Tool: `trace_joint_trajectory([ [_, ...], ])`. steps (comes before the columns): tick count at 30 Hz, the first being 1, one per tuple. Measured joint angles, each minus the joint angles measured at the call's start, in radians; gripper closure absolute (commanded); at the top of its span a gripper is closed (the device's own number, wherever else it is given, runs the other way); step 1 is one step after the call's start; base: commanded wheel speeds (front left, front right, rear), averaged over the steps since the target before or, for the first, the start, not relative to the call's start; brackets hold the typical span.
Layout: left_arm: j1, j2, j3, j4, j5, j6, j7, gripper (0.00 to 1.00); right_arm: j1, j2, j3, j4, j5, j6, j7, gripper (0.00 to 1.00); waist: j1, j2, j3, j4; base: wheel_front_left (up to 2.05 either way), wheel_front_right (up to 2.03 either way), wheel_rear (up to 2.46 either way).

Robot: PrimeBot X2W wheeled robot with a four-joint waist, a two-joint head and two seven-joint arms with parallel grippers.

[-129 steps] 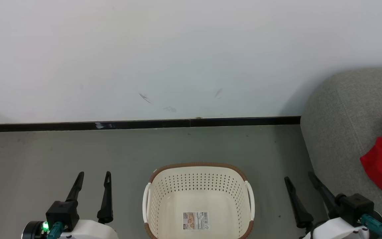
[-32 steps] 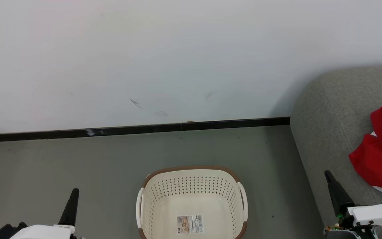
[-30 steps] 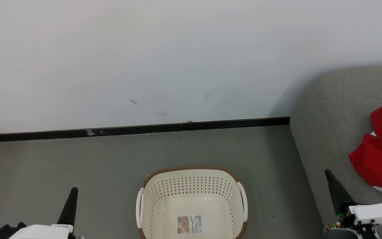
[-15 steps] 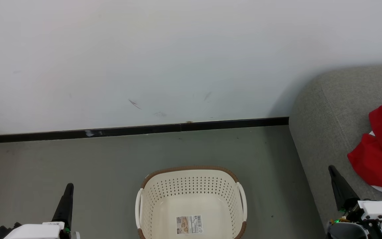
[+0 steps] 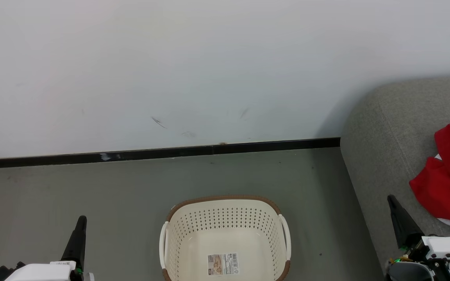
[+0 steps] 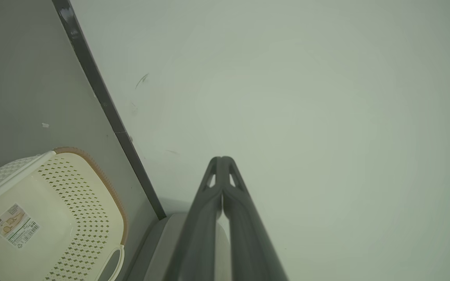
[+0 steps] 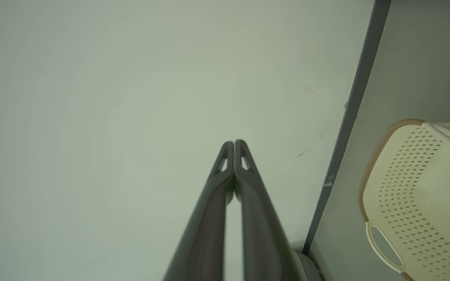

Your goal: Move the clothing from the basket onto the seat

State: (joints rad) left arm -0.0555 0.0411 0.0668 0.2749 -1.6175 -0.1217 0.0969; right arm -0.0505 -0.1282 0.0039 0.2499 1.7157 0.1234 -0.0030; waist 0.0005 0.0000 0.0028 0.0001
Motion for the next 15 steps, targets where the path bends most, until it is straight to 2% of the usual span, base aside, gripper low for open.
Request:
trace_joint_trajectory([
  [15,0.0,0.0,0.001,0.002,0.0,0.0,0.0,1.0,0.0,0.0,-0.005,0.004,0.0,0.0,0.003,1.0,-0.0001,0.0,0.0,0.0,0.0,0.0,0.0],
])
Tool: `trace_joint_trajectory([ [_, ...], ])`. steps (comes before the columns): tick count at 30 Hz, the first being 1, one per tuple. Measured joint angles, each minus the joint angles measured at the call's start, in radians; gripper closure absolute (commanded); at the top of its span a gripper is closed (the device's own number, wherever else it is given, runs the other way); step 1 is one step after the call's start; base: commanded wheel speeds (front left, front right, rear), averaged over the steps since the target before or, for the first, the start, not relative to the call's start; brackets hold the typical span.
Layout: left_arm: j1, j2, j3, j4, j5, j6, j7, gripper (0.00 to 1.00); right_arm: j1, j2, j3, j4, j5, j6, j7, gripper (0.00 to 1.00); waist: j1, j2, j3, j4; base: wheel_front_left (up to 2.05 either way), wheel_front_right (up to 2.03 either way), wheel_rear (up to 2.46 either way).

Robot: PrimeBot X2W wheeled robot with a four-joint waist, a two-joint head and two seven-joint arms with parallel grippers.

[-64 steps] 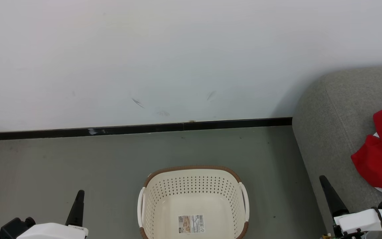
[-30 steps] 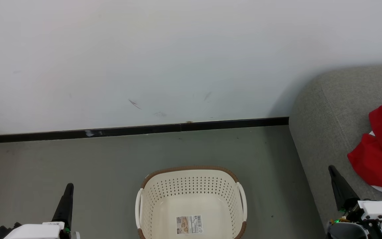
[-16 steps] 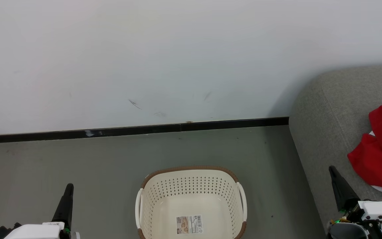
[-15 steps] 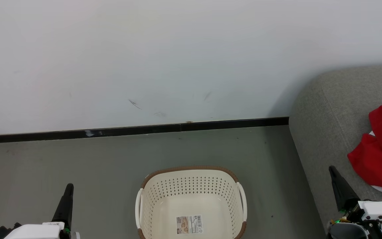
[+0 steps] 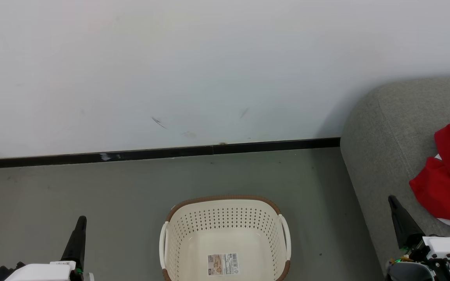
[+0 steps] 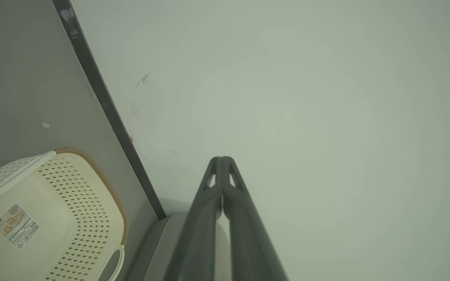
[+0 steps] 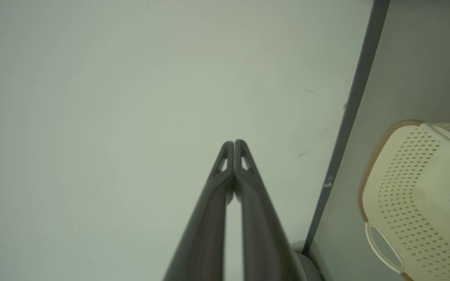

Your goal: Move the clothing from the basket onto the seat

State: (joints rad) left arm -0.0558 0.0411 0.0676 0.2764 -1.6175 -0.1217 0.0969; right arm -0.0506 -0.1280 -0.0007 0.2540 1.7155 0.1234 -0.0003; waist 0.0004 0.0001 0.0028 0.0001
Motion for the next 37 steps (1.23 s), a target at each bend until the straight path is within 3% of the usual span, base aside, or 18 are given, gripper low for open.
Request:
trace_joint_trajectory([
  [37,-0.003,0.0,0.001,0.002,0.0,-0.001,0.0,1.0,-0.001,0.003,-0.009,0.004,-0.001,0.0,0.009,1.0,-0.0001,0.0,0.0,0.0,0.0,0.0,0.0],
])
